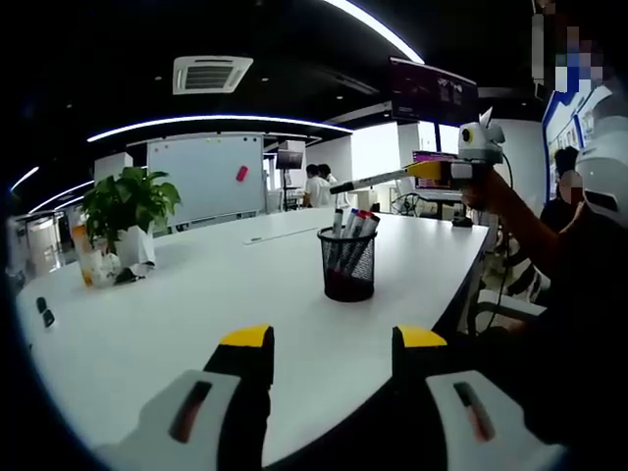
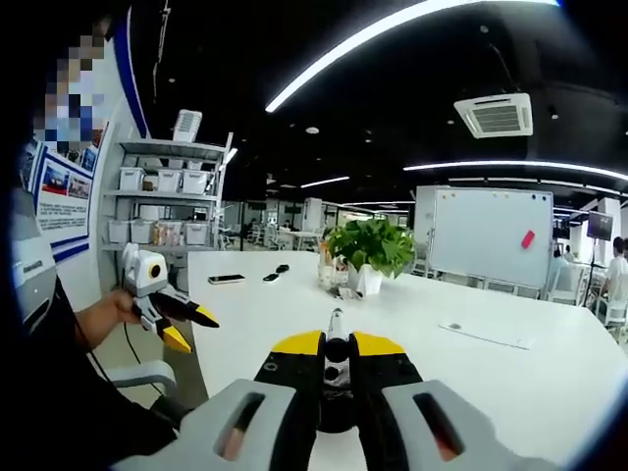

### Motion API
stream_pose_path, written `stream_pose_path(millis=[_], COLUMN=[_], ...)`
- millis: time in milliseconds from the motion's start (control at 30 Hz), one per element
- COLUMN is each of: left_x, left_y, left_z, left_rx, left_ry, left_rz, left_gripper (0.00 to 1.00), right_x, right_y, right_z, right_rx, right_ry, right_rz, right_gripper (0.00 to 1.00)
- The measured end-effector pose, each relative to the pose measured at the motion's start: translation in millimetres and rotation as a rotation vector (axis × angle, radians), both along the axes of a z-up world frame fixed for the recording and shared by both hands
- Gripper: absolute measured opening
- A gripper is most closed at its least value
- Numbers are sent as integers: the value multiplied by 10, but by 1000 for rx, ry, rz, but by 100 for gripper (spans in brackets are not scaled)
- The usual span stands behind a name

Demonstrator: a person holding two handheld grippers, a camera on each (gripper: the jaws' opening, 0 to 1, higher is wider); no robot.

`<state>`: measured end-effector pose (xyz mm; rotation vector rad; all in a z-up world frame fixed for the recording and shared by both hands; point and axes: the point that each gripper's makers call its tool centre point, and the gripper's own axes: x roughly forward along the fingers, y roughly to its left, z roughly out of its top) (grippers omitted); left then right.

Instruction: Pick up the whiteboard markers from the pen holder and place them facing the whiteboard neatly

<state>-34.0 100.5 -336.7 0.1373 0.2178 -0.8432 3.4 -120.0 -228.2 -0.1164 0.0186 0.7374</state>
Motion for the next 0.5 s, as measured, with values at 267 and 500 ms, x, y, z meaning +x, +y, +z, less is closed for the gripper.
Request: stream_pose_path(millis=[267, 500], left_x=[-26, -67], left_y=[-24, -64], left_z=[-14, 33], left_rx=[-3, -2], left_ry=[1, -5], left_rz=[-7, -20], left_gripper=[50, 50], right_x=[93, 128], right_y=[-348, -592], right_z=[26, 34], right_rx=[22, 51], right_ry=[-15, -26], right_rz=[-158, -231], right_gripper=[12, 12])
